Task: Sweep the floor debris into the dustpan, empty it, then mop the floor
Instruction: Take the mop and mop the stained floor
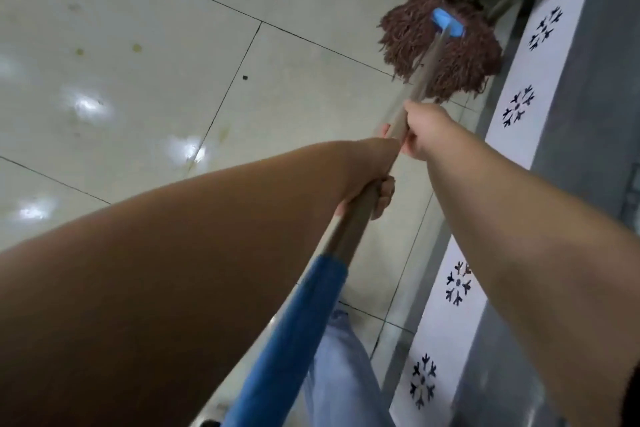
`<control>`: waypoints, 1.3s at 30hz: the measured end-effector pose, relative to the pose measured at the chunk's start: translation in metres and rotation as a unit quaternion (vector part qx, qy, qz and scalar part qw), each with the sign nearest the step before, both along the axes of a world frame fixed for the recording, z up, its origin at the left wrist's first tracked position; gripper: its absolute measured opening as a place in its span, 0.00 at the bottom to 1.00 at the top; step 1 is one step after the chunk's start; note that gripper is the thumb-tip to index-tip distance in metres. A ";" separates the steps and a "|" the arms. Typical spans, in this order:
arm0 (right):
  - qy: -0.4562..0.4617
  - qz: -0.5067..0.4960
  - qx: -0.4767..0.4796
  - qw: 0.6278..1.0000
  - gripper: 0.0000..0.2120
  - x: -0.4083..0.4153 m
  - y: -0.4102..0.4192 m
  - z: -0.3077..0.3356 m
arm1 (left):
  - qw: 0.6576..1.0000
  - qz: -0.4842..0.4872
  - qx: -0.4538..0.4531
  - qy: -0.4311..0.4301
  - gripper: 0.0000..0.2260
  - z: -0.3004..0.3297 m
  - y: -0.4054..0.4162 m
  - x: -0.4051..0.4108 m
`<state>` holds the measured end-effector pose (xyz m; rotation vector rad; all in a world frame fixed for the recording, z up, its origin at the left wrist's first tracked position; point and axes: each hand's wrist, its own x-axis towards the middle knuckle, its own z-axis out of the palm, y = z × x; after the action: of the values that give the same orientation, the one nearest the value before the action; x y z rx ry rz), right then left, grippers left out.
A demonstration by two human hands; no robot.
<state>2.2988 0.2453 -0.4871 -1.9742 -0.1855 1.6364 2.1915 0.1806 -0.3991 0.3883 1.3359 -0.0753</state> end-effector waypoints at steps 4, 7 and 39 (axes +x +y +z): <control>0.048 0.057 -0.044 0.996 0.12 -0.019 -0.021 -0.005 | 0.999 -0.010 -0.031 0.009 0.24 -0.007 -0.027 -0.033; 0.072 0.071 -0.038 0.994 0.11 -0.053 -0.041 -0.002 | 0.999 -0.008 -0.050 0.015 0.24 -0.004 -0.050 -0.073; 0.192 0.068 -0.205 0.957 0.20 -0.558 -0.546 0.096 | 0.969 0.047 -0.167 0.175 0.28 0.137 -0.570 -0.532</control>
<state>1.7408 -0.3012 -0.3914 -1.9072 0.1867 2.2580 1.6593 -0.3895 -0.2624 0.0232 1.6541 -0.2976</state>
